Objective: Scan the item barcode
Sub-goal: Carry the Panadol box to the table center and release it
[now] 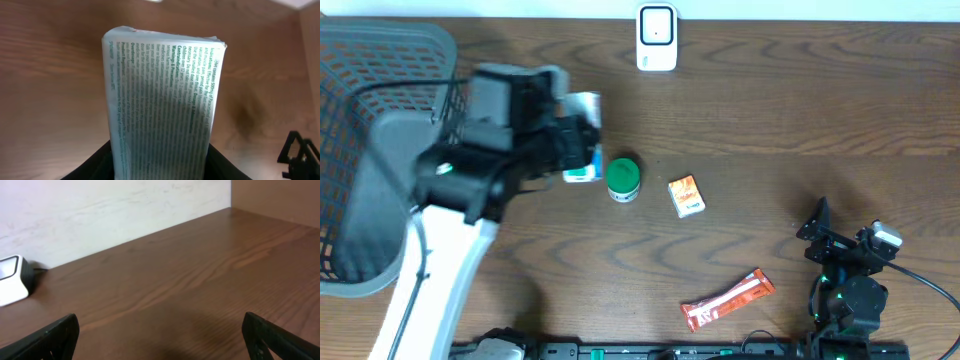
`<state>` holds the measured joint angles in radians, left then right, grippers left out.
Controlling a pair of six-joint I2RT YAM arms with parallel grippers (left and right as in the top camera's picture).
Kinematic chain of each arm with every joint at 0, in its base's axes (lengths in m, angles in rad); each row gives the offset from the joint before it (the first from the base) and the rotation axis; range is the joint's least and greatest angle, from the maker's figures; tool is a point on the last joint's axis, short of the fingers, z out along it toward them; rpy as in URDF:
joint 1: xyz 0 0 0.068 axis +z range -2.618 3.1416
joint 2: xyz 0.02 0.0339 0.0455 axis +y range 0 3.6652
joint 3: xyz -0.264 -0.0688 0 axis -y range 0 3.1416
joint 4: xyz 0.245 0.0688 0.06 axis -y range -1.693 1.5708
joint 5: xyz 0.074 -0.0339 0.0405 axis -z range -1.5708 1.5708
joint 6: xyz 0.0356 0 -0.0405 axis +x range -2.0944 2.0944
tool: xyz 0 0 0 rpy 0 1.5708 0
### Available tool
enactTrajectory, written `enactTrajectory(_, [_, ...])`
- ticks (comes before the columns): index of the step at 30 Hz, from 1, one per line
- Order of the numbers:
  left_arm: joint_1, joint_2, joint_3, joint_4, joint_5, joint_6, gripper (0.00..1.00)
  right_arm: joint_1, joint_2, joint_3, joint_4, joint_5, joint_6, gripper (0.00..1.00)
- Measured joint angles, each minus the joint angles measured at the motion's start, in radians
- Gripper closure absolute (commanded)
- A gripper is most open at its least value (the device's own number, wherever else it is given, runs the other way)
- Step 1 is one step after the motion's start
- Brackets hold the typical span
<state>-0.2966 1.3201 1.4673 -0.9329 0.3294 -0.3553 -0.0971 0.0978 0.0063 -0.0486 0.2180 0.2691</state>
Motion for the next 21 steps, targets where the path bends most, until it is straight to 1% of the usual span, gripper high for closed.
enactTrajectory(5, [-0.192,0.127,0.000,0.101,-0.060,-0.055,0.56,0.000,0.000,0.000,0.000,0.000,0.000,0.01])
enactTrajectory(10, [-0.334,0.271,0.000,0.222,-0.119,-0.121,0.56,0.000,0.000,0.000,0.000,0.000,0.000,0.01])
enactTrajectory(17, [-0.431,0.488,0.000,0.381,-0.149,-0.266,0.56,0.000,0.000,0.000,0.000,0.000,0.000,0.01])
enactTrajectory(21, [-0.481,0.623,0.000,0.532,-0.153,-0.357,0.56,0.000,0.000,0.000,0.000,0.000,0.000,0.01])
